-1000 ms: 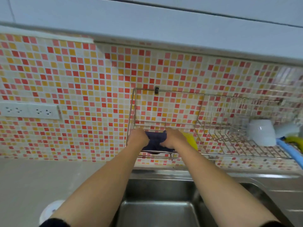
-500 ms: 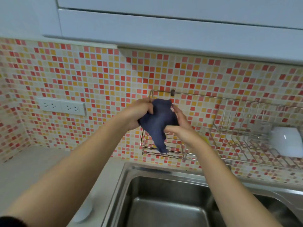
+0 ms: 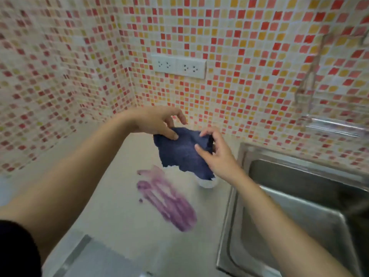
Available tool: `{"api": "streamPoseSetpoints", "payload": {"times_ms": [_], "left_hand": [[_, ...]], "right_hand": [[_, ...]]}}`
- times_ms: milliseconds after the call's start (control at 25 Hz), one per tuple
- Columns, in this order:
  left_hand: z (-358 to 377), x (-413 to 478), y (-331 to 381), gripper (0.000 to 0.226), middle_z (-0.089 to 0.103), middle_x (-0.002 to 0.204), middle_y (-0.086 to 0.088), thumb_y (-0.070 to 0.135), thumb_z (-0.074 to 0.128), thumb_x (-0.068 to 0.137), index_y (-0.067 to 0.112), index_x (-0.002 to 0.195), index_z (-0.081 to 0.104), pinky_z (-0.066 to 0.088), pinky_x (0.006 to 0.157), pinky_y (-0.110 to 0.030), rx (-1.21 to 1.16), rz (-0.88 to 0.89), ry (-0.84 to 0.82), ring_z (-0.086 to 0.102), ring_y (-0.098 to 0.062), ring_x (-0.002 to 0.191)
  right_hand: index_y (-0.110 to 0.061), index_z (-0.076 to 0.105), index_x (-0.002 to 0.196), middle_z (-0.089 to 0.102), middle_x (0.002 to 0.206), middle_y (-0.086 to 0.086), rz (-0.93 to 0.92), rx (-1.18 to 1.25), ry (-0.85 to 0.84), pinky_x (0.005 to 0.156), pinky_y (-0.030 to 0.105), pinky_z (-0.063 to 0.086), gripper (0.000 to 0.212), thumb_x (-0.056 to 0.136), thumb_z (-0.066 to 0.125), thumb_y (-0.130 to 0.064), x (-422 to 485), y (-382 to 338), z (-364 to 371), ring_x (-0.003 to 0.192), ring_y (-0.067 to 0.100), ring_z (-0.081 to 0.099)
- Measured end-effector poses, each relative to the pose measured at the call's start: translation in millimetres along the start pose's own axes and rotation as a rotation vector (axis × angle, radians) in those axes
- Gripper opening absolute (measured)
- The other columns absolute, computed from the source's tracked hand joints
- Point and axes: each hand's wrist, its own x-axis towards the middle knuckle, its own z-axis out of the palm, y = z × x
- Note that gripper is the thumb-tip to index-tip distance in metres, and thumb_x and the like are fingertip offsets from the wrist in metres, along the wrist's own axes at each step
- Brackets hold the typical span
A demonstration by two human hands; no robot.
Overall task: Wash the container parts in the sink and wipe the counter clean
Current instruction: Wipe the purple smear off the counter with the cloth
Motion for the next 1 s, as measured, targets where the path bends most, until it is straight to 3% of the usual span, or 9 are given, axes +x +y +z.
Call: {"api": "streamPoseSetpoints", "payload": {"times_ms": [240,320,400,480,600,720,800,920,1000], "left_hand": [[31,-23,-187,0.035,0.059,0.088,-0.006,0.012,0.065,0.084,0.020,0.114,0.050,0.048,0.064,-0.030,-0.054,-0.305,-0.229,0.057,-0.022,0.077],[50,-21,-223,0.034,0.060,0.095,-0.006,0.014,0.064,0.083,0.018,0.114,0.051,0.049,0.067,-0.031,-0.045,-0.354,-0.242,0.058,-0.023,0.084],[71,-9,-257,0.035,0.061,0.108,-0.008,0.015,0.063,0.084,0.016,0.117,0.051,0.047,0.075,-0.031,0.029,-0.331,-0.158,0.056,-0.023,0.092],[93,-3,-275,0.040,0.056,0.124,-0.012,0.015,0.060,0.087,0.012,0.125,0.047,0.043,0.089,-0.032,0.110,-0.225,0.046,0.053,-0.027,0.108],[123,2,-283,0.042,0.044,0.141,-0.012,0.025,0.047,0.092,0.010,0.132,0.046,0.030,0.108,-0.035,0.148,0.035,0.333,0.041,-0.030,0.129],[174,-10,-270,0.064,0.012,0.157,0.004,0.055,0.021,0.091,0.025,0.147,0.021,0.009,0.115,-0.049,0.341,0.061,0.194,0.011,-0.020,0.146],[194,-5,-281,0.068,-0.007,0.155,0.015,0.066,0.010,0.086,0.037,0.147,0.004,-0.002,0.113,-0.057,0.449,-0.021,0.093,-0.009,-0.016,0.145],[177,55,-292,0.060,-0.005,0.158,0.015,0.059,0.012,0.092,0.039,0.147,0.000,-0.003,0.112,-0.058,0.424,-0.136,0.160,-0.011,-0.017,0.145],[157,103,-285,0.053,-0.004,0.158,0.014,0.051,0.015,0.097,0.038,0.147,0.003,-0.003,0.113,-0.058,0.337,-0.198,0.187,-0.010,-0.019,0.146]], "right_hand": [[-0.015,0.050,0.100,0.053,0.090,-0.015,0.279,0.014,-0.186,0.071,0.007,0.039,0.027,0.082,0.053,0.004,-16,60,177,0.075,-0.009,0.051],[-0.009,0.053,0.102,0.055,0.098,-0.011,0.305,-0.074,-0.217,0.073,0.008,0.040,0.025,0.081,0.052,0.005,-16,78,206,0.082,0.001,0.053],[-0.007,0.054,0.108,0.057,0.114,0.002,0.273,-0.204,-0.219,0.086,0.022,0.045,0.030,0.081,0.050,0.004,-13,98,227,0.096,0.017,0.055],[-0.010,0.052,0.119,0.054,0.122,0.010,0.285,-0.326,-0.215,0.096,0.029,0.041,0.037,0.083,0.049,0.000,-17,106,227,0.107,0.022,0.052],[-0.011,0.052,0.124,0.050,0.125,0.010,0.292,-0.379,-0.152,0.097,0.018,0.030,0.036,0.088,0.048,-0.011,-34,104,211,0.114,0.020,0.048],[-0.014,0.053,0.121,0.050,0.128,0.007,0.293,-0.483,-0.057,0.103,0.022,0.030,0.038,0.088,0.043,-0.029,-83,109,173,0.119,0.017,0.045],[-0.013,0.051,0.125,0.045,0.136,0.009,0.378,-0.598,0.025,0.108,0.022,0.023,0.045,0.090,0.039,-0.038,-118,122,142,0.126,0.021,0.040],[-0.008,0.040,0.137,0.036,0.147,0.013,0.536,-0.811,0.115,0.114,0.036,0.018,0.062,0.091,0.025,-0.047,-148,144,97,0.137,0.029,0.028],[-0.009,0.025,0.145,0.021,0.155,0.009,0.652,-0.897,0.071,0.116,0.043,0.010,0.076,0.088,0.012,-0.059,-157,155,82,0.144,0.026,0.011]]}}
